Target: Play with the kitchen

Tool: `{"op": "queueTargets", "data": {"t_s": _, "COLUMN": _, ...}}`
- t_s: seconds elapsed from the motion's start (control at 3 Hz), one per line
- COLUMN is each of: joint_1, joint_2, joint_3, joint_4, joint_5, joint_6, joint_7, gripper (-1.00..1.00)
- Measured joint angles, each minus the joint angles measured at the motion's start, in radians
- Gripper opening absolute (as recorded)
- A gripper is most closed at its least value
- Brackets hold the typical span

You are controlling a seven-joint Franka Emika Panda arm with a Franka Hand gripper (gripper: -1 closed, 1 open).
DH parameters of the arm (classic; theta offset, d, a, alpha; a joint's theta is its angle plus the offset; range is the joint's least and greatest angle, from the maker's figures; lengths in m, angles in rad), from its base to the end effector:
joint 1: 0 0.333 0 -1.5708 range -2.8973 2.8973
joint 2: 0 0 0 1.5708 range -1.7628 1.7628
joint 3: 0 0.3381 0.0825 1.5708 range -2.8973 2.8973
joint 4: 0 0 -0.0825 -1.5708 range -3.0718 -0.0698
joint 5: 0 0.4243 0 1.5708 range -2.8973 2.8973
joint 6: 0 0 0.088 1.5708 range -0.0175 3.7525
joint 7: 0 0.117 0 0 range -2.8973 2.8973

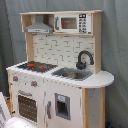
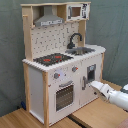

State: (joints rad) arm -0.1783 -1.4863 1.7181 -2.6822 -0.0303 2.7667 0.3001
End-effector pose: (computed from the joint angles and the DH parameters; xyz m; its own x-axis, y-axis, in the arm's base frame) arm 0.1846 0.4109 0.2575 0.1029 0.9860 0.1315 0.0722 -0.1392 0.9876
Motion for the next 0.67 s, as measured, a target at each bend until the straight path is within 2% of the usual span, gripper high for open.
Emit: {"op": "queueTargets", "data": {"t_s": 0.67, "joint_1": -0.011, "joint_2": -0.029, "joint_3": -0.022, "joint_4": -0.02, "joint_5": 0.0, "joint_6": 0.05, "joint_7": 0.203, "gripper": 1.0}}
